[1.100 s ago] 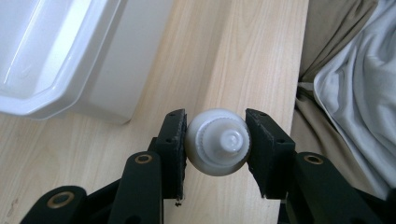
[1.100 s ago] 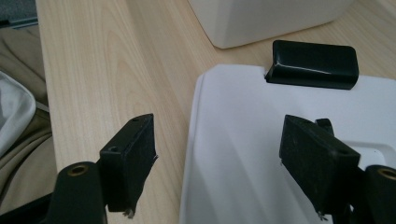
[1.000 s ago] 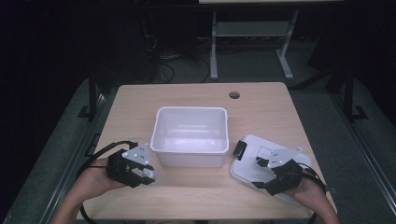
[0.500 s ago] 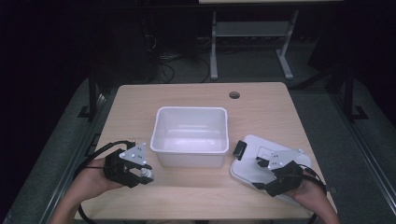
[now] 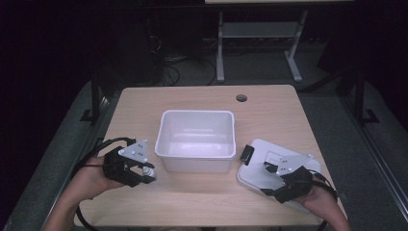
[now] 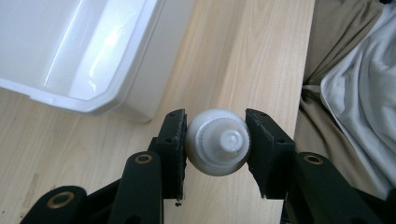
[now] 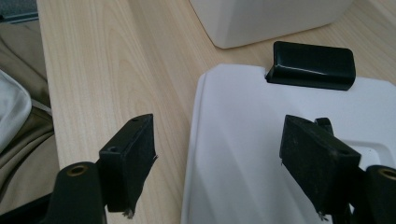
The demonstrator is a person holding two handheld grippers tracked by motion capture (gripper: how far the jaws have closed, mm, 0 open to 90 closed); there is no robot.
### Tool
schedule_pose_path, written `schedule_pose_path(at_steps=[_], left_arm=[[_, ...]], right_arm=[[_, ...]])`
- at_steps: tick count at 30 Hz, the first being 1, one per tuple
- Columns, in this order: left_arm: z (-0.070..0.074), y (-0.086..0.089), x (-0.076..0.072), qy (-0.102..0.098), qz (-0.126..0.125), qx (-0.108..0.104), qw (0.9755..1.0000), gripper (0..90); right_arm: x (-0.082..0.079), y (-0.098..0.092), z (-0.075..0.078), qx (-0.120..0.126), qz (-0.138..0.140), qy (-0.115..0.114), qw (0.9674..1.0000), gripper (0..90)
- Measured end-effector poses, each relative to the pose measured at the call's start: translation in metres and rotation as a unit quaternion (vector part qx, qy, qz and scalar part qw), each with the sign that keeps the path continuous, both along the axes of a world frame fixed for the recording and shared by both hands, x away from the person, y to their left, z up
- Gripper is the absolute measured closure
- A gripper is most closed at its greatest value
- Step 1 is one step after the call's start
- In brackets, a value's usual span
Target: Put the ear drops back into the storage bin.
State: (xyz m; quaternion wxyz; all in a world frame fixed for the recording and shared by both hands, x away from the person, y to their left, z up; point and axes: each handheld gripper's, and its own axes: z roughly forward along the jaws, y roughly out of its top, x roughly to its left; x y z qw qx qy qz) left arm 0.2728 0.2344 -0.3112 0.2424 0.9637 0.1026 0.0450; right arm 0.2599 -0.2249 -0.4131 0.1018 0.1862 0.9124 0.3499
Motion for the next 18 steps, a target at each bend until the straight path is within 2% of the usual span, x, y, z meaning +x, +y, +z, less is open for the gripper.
schedule_pose_path(at_steps=[18], left_arm=[[0.025, 0.001, 0.019, -0.013, 0.014, -0.015, 0.9997, 60.0]], right_arm=[[-0.002, 0.0, 0.004, 0.0, 0.002, -0.006, 1.0, 25.9]])
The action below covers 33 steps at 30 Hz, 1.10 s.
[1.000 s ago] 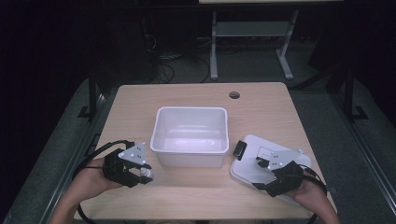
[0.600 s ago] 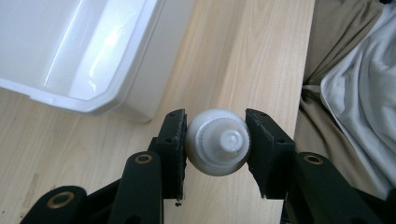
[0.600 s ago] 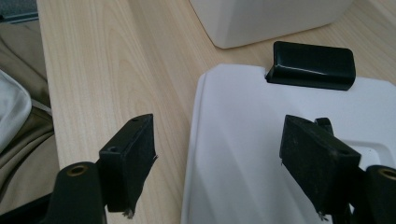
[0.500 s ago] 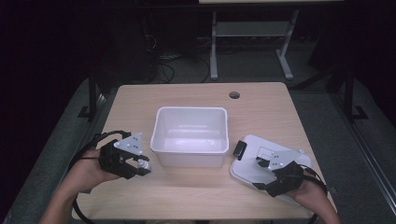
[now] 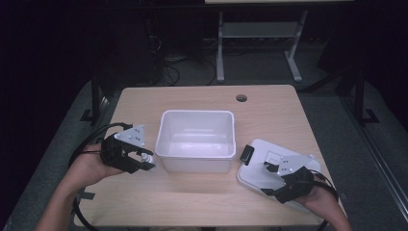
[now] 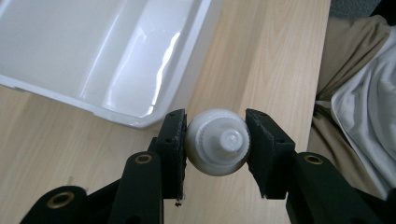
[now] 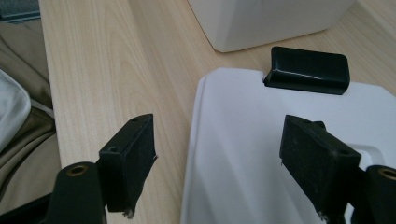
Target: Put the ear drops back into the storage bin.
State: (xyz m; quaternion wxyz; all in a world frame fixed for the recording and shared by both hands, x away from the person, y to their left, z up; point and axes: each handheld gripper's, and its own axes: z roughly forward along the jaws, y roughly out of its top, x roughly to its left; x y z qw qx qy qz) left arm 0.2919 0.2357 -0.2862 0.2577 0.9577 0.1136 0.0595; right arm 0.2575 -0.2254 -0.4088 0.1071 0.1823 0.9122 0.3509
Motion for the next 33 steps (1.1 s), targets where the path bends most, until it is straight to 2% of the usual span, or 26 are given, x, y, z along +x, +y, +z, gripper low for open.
schedule_pose_path(at_steps=[3, 9, 16, 25, 33], left_arm=[[0.004, -0.002, 0.003, -0.001, -0.001, -0.008, 1.0, 60.0], [0.008, -0.005, 0.006, -0.003, 0.003, -0.004, 1.0, 60.1], [0.012, -0.008, 0.018, -0.013, 0.012, 0.001, 0.9998, 60.0], [0.017, -0.012, 0.032, -0.01, 0.026, -0.003, 0.9996, 60.0], [0.015, -0.017, 0.042, -0.01, 0.029, 0.004, 0.9995, 60.0]], right_arm=[[-0.001, -0.001, 0.001, 0.003, -0.004, 0.003, 1.0, 25.9], [-0.002, -0.001, 0.002, 0.0, -0.001, -0.001, 1.0, 25.9], [-0.002, -0.003, 0.002, 0.001, -0.003, 0.003, 1.0, 25.7], [-0.003, -0.003, 0.003, -0.001, 0.001, 0.007, 1.0, 24.9], [-0.004, -0.005, 0.005, 0.0, 0.0, 0.004, 1.0, 24.6]])
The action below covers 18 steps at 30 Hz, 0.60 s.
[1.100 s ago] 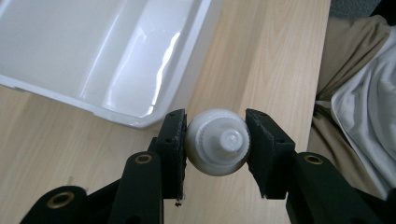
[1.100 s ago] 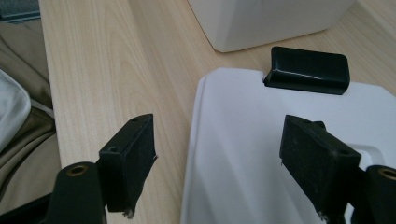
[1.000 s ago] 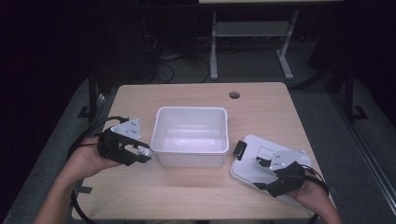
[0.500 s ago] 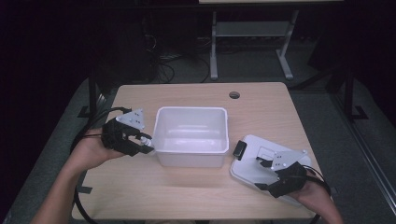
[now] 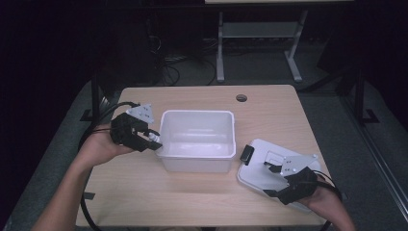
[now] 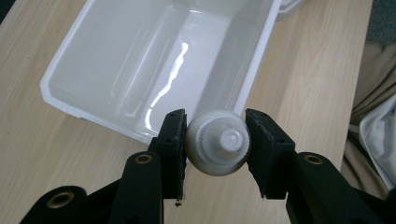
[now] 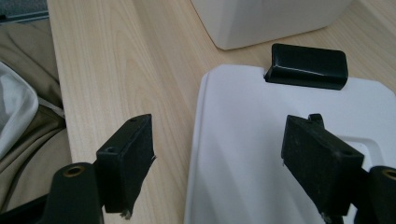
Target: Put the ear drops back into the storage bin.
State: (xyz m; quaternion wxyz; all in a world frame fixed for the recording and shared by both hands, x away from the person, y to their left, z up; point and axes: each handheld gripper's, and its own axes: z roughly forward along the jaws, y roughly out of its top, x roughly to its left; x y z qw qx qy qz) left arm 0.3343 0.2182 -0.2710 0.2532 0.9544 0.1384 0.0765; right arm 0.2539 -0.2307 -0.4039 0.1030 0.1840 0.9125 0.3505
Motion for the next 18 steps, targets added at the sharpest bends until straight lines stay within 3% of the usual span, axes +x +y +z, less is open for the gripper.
schedule_pose_path(at_steps=[4, 18], left_arm=[[-0.002, -0.003, 0.006, -0.002, 0.011, -0.002, 0.9999, 60.0], [-0.007, -0.018, 0.015, 0.006, 0.003, 0.018, 0.9998, 60.1]], right_arm=[[-0.001, -0.001, 0.002, 0.002, 0.0, -0.001, 1.0, 24.5], [0.0, -0.002, 0.001, 0.001, 0.0, 0.0, 1.0, 24.3]])
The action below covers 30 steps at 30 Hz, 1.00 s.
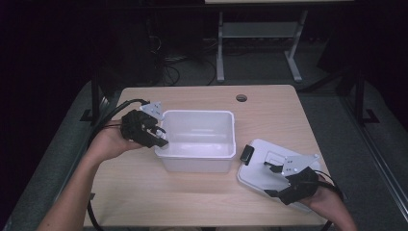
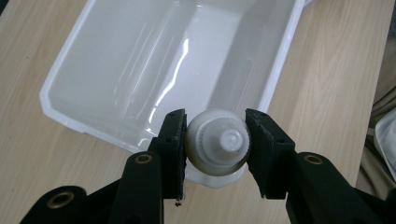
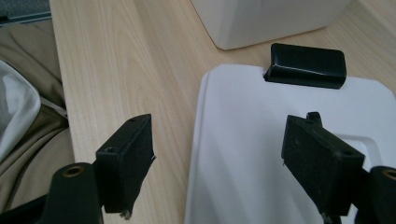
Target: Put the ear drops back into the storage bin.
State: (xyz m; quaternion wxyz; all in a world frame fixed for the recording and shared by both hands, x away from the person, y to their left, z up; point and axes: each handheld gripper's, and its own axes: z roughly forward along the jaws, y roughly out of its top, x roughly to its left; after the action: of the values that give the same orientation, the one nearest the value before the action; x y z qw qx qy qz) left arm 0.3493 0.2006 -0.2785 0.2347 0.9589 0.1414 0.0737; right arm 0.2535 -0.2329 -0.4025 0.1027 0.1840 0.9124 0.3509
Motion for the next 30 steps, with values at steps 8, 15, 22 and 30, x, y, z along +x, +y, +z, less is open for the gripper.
schedule_pose_path(at_steps=[8, 15, 22, 30], left_arm=[[-0.012, -0.005, 0.004, 0.012, 0.001, 0.007, 0.9999, 60.0], [-0.022, -0.009, 0.009, 0.017, 0.002, 0.02, 0.9997, 60.0], [-0.033, -0.012, 0.011, 0.026, 0.002, 0.024, 0.9994, 60.0], [-0.041, -0.016, 0.013, 0.026, 0.003, 0.032, 0.9992, 60.1]], right_arm=[[0.0, 0.0, 0.0, 0.0, -0.001, -0.001, 1.0, 24.2], [-0.001, 0.0, 0.0, 0.0, -0.001, -0.001, 1.0, 24.0], [-0.001, 0.0, 0.0, 0.001, 0.0, -0.002, 1.0, 24.1], [-0.001, 0.0, 0.0, 0.0, 0.001, -0.001, 1.0, 24.1]])
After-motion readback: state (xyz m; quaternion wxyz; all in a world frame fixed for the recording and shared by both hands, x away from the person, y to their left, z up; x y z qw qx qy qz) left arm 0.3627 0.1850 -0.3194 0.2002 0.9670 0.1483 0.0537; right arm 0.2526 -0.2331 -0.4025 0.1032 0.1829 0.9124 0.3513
